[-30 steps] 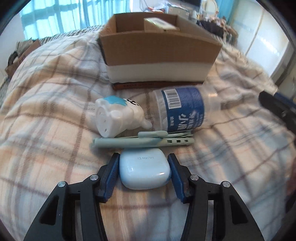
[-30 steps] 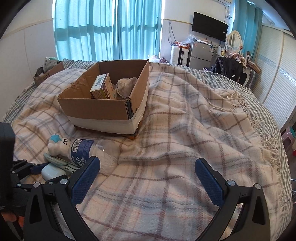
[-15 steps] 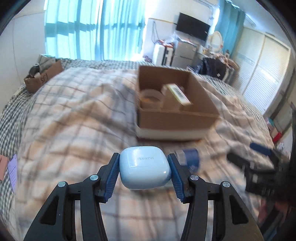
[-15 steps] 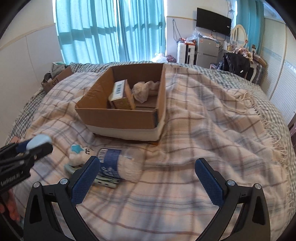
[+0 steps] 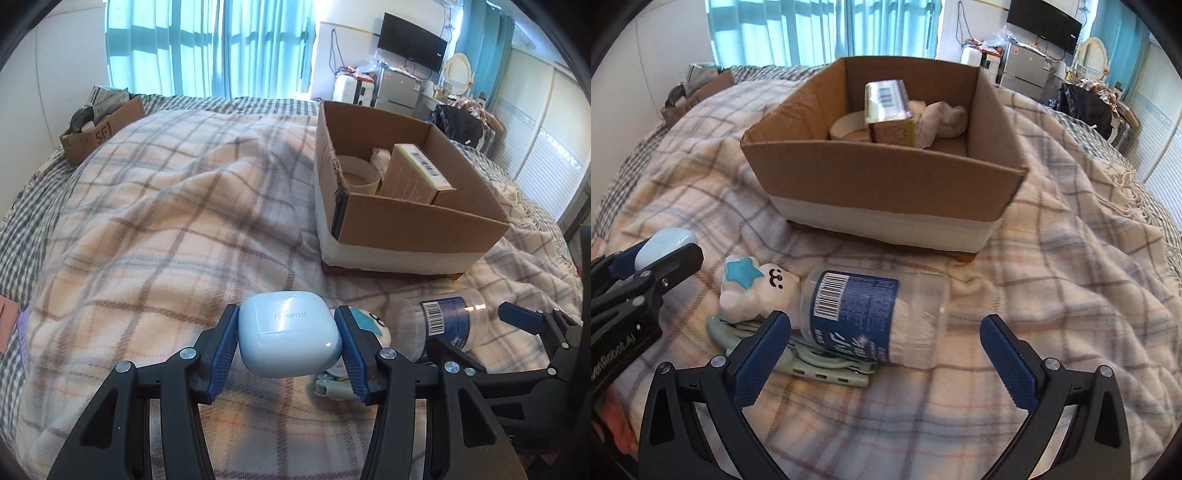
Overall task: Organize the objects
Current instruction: 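Grasp the clear blue-labelled bottle with the right gripper and lift it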
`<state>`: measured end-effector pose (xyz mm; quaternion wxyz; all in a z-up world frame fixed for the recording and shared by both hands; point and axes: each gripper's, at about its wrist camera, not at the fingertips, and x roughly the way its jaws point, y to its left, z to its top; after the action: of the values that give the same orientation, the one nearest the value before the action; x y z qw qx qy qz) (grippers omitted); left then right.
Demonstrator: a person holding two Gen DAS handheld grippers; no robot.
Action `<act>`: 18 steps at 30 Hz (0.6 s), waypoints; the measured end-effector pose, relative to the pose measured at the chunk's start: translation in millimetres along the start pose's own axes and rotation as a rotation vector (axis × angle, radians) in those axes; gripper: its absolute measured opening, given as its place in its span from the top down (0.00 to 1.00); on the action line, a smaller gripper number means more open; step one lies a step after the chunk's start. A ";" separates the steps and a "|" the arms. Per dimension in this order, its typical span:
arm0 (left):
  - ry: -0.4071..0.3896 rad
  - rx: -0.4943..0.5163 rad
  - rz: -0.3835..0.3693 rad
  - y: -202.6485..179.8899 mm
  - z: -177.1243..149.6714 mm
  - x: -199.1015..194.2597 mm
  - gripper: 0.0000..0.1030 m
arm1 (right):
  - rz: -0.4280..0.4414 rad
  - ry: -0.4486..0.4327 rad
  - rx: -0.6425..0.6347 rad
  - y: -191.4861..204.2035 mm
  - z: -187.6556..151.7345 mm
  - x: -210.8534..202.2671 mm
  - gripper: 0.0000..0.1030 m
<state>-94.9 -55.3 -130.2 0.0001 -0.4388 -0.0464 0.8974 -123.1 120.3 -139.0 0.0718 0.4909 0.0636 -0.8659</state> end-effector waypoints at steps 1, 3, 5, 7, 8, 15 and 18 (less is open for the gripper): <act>0.002 -0.005 -0.004 1.0 -0.1 0.7 0.48 | -0.002 0.008 -0.002 1.9 0.6 3.2 0.00; 0.005 -0.014 -0.012 3.5 -1.0 1.2 0.48 | -0.009 0.021 -0.007 6.1 1.9 8.6 0.00; 0.006 -0.020 -0.017 4.2 -1.7 0.7 0.48 | -0.023 0.027 -0.007 8.7 3.6 14.3 0.00; 0.011 -0.028 -0.017 5.8 -1.6 1.6 0.48 | -0.040 0.038 -0.010 10.9 5.3 20.9 0.00; 0.011 -0.031 -0.017 6.1 -1.7 1.6 0.48 | -0.045 0.042 -0.008 11.0 5.8 23.9 0.00; 0.018 -0.011 -0.001 0.5 -3.8 1.1 0.48 | -0.020 0.031 0.017 1.7 3.1 25.8 0.11; 0.010 -0.010 -0.013 -0.3 -3.6 -4.0 0.48 | -0.009 -0.008 0.018 -2.1 2.3 13.0 0.11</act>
<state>-89.7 -54.9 -129.2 0.0042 -0.4432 -0.0539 0.8948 -132.0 121.1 -149.0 0.0635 0.4879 0.0576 -0.8687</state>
